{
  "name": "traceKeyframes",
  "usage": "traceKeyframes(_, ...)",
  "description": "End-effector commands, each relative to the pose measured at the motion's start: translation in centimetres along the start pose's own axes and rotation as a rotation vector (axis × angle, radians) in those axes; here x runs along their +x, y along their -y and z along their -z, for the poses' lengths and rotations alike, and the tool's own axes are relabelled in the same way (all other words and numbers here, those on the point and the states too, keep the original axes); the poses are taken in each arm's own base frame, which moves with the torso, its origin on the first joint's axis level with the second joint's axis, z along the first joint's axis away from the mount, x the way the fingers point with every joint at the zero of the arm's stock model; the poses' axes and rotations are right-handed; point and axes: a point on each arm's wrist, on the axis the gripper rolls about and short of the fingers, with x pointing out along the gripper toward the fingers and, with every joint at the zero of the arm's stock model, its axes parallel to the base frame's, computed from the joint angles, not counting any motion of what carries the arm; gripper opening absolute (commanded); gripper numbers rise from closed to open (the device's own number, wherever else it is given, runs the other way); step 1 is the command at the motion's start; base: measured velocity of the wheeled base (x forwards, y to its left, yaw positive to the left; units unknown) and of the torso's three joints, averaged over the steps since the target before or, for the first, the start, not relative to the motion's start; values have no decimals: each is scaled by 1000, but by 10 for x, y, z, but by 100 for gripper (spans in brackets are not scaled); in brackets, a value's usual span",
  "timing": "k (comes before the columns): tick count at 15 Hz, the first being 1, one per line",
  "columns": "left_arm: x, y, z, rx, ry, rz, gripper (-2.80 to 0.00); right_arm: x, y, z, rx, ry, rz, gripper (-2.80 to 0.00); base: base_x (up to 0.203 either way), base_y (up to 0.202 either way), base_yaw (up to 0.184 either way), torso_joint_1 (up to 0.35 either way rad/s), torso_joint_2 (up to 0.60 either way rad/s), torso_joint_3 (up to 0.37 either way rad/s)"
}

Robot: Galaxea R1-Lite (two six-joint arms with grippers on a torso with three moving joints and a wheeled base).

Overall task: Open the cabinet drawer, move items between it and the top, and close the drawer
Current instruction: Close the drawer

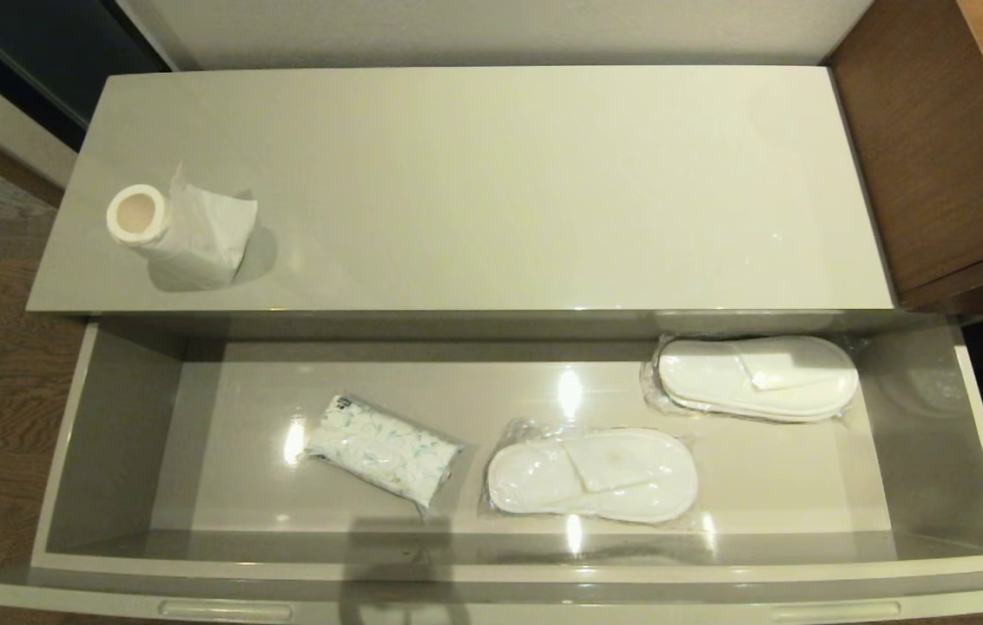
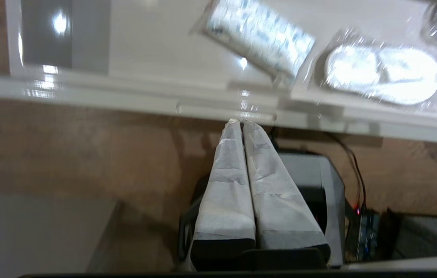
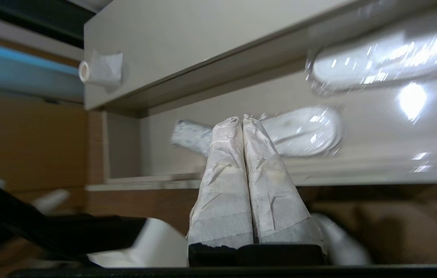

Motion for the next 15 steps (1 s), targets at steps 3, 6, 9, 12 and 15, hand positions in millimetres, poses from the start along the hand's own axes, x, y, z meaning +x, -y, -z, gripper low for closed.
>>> traceKeyframes(3, 7, -1, 1, -19, -86, -22, -280, 26, 3, -12, 141, -107, 123, -280, 0, 0, 0, 0, 0, 0)
traceKeyframes(6, 13, -2, 2, -43, -151, -42, -280, 34, 9, -9, 189, -162, 226, -280, 0, 0, 0, 0, 0, 0)
traceKeyframes(9, 27, -3, -3, -140, -273, -84, -280, 49, 20, -1, 258, -312, 308, -280, 0, 0, 0, 0, 0, 0)
traceKeyframes(12, 28, -1, -12, -179, -284, -91, -280, 48, 19, 0, 269, -331, 265, -280, 0, 0, 0, 0, 0, 0)
traceKeyframes(15, 31, -2, -11, -184, -351, -111, -280, 49, 22, 5, 285, -367, 291, -280, 0, 0, 0, 0, 0, 0)
